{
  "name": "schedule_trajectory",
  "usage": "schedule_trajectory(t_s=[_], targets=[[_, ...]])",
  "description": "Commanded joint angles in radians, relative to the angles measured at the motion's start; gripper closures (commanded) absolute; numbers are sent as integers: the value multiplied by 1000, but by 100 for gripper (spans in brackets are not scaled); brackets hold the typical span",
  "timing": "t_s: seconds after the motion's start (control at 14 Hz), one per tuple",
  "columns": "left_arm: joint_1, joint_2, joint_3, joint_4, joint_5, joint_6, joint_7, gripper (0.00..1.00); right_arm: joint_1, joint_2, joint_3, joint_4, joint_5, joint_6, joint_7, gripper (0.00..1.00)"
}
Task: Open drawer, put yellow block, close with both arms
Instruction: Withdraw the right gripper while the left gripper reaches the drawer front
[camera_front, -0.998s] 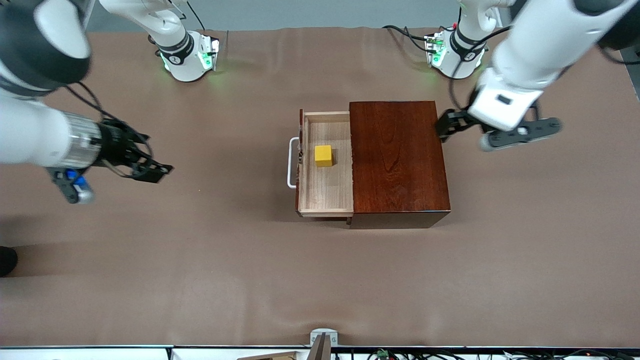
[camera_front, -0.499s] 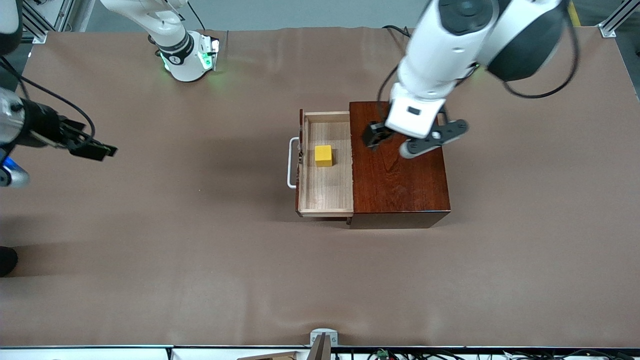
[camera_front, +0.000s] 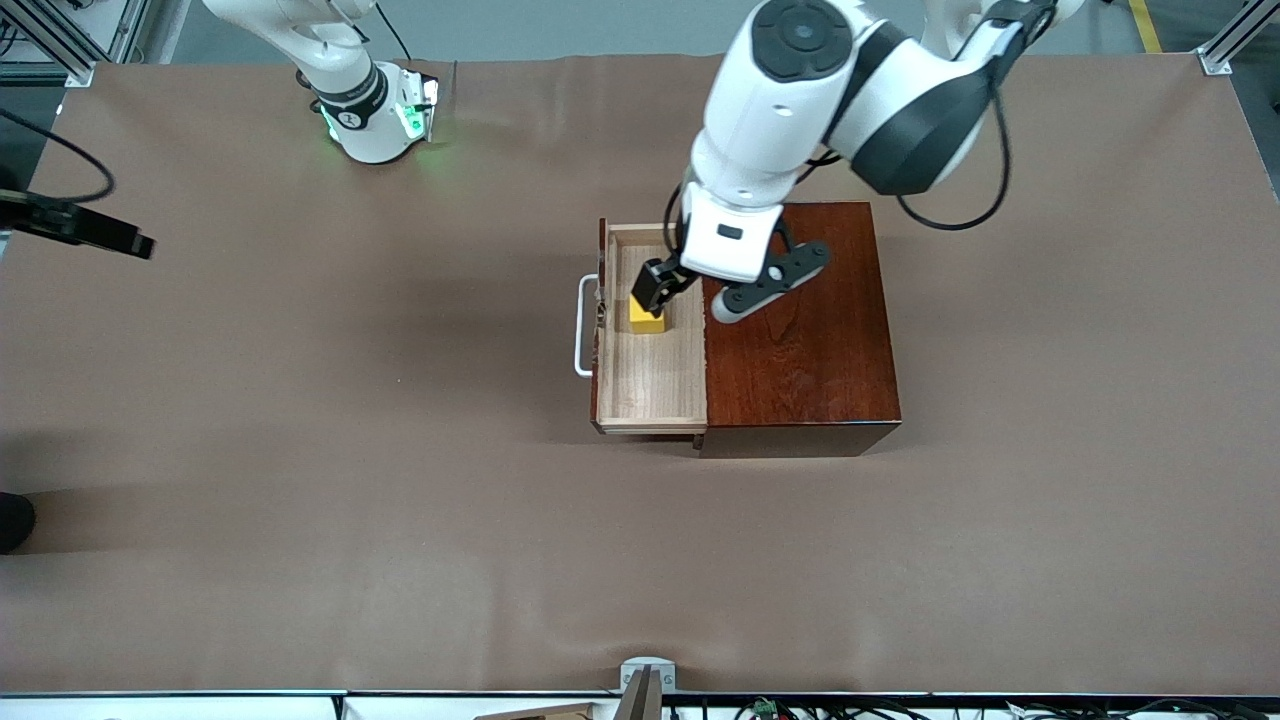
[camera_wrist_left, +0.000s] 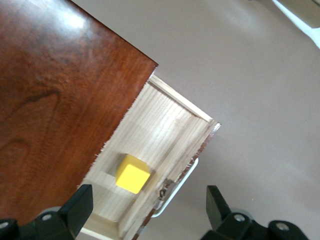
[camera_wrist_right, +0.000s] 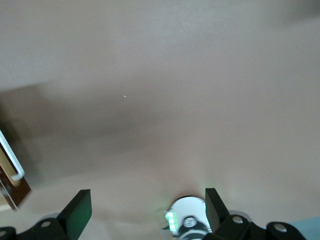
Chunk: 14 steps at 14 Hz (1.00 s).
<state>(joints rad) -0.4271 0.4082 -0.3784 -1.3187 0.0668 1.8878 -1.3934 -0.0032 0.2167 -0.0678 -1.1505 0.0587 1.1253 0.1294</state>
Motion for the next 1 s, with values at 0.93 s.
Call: schedule_trajectory(t_s=[0.93], targets=[[-381,227,279,145,50,264,-421,0,0,-237,40,-284,-83,209,-247,0]])
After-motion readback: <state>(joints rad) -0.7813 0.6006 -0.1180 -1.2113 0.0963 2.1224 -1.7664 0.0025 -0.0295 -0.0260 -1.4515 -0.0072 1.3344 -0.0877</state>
